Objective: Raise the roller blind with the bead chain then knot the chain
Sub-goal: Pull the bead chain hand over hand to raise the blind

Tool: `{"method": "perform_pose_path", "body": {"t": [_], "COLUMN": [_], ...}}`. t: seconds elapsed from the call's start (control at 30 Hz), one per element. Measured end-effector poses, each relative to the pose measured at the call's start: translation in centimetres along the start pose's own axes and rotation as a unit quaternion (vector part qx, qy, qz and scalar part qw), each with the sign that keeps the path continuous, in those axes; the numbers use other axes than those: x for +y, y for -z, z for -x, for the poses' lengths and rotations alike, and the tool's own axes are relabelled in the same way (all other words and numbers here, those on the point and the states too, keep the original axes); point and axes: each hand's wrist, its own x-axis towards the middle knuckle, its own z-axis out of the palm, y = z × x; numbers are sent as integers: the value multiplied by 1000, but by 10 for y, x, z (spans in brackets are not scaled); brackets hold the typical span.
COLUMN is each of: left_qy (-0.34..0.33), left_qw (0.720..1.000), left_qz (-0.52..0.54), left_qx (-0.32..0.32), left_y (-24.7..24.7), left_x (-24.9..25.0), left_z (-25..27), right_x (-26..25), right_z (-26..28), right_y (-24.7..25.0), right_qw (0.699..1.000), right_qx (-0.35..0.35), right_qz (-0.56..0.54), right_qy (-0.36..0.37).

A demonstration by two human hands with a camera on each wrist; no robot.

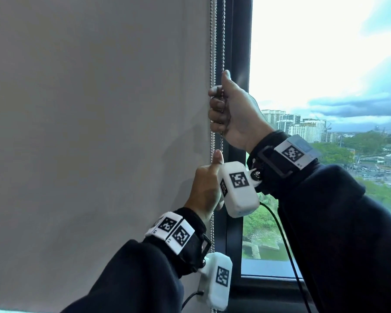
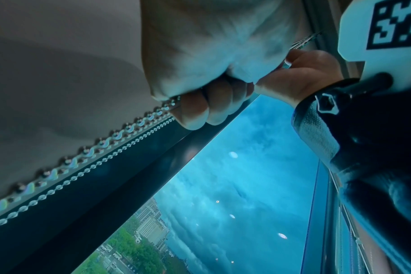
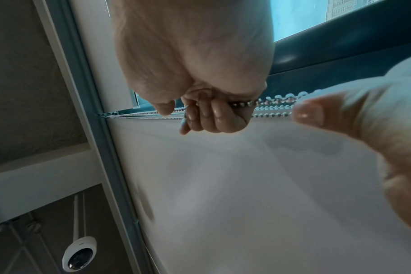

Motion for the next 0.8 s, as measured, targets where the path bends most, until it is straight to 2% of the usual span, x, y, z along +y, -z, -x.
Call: {"method": "perform_pose_path", "body": {"t": [0.07, 0.2, 0.37, 0.47, 0.6, 0.7, 0.8], "left_qy": [16, -5, -32, -48, -52, -66, -69], "left_qw": [1000, 999, 997, 998, 997, 996, 994], "left_qz": [1, -44, -70, -41, -11, -9, -15], "left_qx": [5, 18, -11, -16, -60, -53, -78], "left_y": [0, 0, 13, 17, 13, 5, -1], "left_x": [-2, 5, 30, 62, 101, 121, 133], "left_z": [-1, -2, -17, -29, -37, -33, -32], "right_x": [-1, -1, -5, -5, 6, 26, 61], "right_z": [-1, 3, 11, 17, 30, 44, 62], "right_y": [-1, -3, -4, -3, 2, 6, 12], "right_qw": [1000, 998, 998, 997, 995, 997, 997], "right_qx": [12, 37, 7, -12, -37, -39, -34], "right_qz": [-7, 5, -28, -45, -48, -44, -65], "right_qy": [11, 43, 60, 68, 78, 54, 10]}}
